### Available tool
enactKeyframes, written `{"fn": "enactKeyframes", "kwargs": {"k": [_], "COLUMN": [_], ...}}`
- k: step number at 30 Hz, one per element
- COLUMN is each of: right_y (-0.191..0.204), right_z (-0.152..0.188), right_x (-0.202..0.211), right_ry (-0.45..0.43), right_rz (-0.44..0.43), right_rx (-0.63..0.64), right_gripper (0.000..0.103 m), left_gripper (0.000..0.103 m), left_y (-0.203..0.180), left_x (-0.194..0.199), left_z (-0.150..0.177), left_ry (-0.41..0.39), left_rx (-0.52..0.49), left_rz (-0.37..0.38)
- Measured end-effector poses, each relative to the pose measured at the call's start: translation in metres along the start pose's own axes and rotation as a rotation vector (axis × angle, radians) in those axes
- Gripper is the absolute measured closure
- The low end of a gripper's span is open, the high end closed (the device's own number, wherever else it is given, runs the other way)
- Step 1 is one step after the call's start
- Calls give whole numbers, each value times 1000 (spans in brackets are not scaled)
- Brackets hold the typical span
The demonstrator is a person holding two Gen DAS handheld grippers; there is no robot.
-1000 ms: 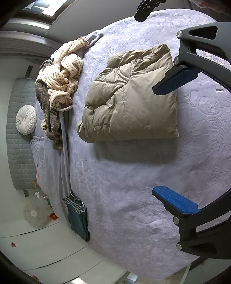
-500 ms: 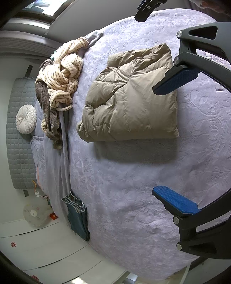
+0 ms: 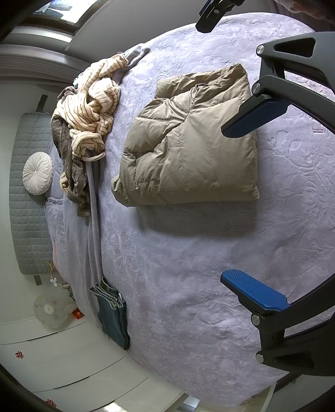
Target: Fold large clothes
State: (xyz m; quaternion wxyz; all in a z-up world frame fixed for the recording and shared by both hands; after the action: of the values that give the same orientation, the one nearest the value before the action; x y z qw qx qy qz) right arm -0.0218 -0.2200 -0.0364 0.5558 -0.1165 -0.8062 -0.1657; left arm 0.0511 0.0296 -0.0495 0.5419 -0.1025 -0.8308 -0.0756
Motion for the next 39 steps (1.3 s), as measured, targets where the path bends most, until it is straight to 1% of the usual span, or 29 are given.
{"fn": "enactKeyframes", "kwargs": {"k": [28,39], "right_y": [1,1], "right_z": [2,2], "right_x": [1,1], "right_ry": [-1,-1], "right_rz": [0,3], "right_rx": [-5,-7], "right_gripper": [23,23], "left_gripper": [0,0], "left_y": [-1,-4], "left_x": [0,7], "left_z": [2,4], "left_ry": [1,-7], "left_rx": [4,2], "left_rz": [-2,6]}}
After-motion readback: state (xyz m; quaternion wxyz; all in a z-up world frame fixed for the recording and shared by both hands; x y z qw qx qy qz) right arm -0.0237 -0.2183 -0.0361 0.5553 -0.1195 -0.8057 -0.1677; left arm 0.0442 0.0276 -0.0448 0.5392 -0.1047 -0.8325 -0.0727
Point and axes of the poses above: each gripper's, at about its wrist camera, not at the fingertips, and x roughly against the way its jaws point, y to its left, z to its underside, the point moved 9 cm from there along -x, roughly the way its jaws point, and after that the axes turned 9 degrees about y, right-handed, at the moved point
